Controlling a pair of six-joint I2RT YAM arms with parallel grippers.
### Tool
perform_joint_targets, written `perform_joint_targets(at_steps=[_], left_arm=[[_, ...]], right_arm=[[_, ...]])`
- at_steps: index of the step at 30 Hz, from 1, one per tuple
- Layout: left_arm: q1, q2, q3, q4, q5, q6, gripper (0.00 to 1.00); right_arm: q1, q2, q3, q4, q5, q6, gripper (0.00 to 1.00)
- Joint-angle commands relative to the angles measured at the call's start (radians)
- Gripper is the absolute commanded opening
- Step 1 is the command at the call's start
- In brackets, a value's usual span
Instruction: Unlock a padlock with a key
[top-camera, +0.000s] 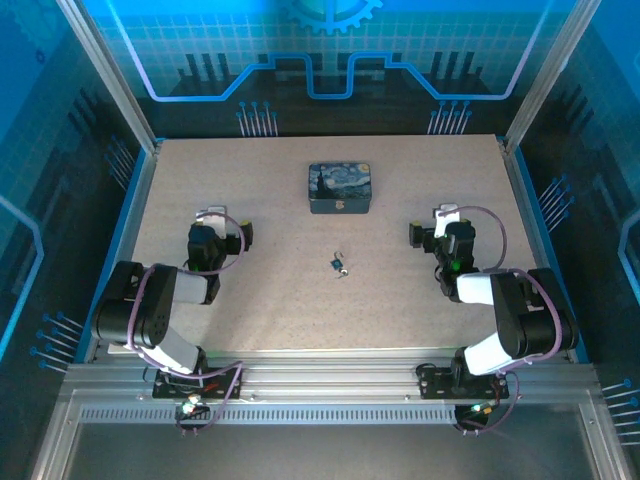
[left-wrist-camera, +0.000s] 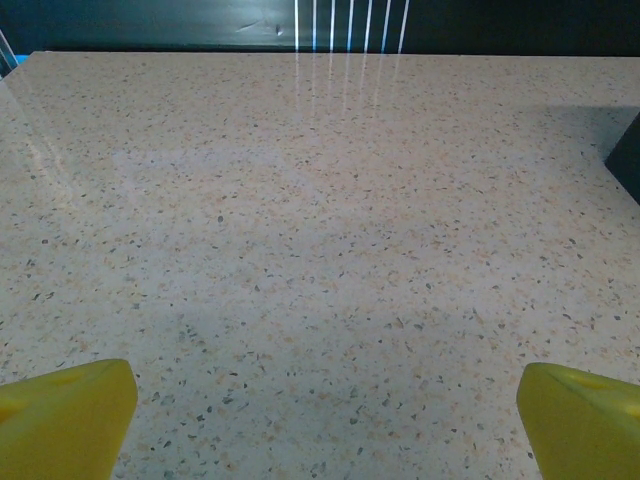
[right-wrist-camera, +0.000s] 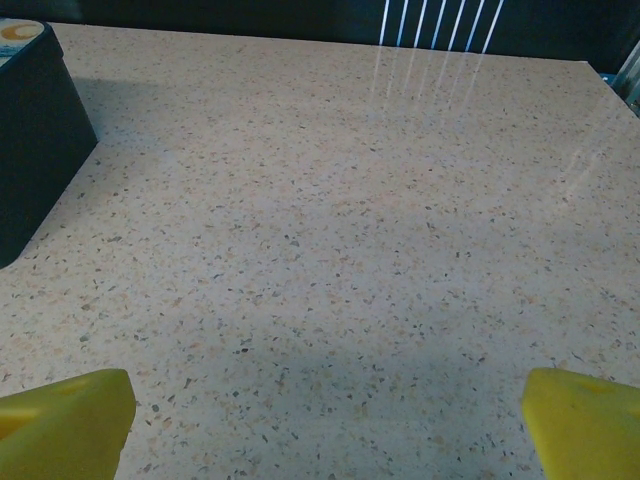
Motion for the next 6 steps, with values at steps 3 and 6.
perform_joint_targets(at_steps=[3, 6], left_arm=[[0.009, -0.015, 0.009, -0.004, 0.01, -0.013, 0.99], [0.009, -0.015, 0.009, -0.004, 0.009, -0.013, 0.99]], right_arm=[[0.002, 0.003, 0.018, -0.009, -0.004, -0.011, 1.0], [0.001, 0.002, 0.018, -0.008, -0.006, -0.011, 1.0]])
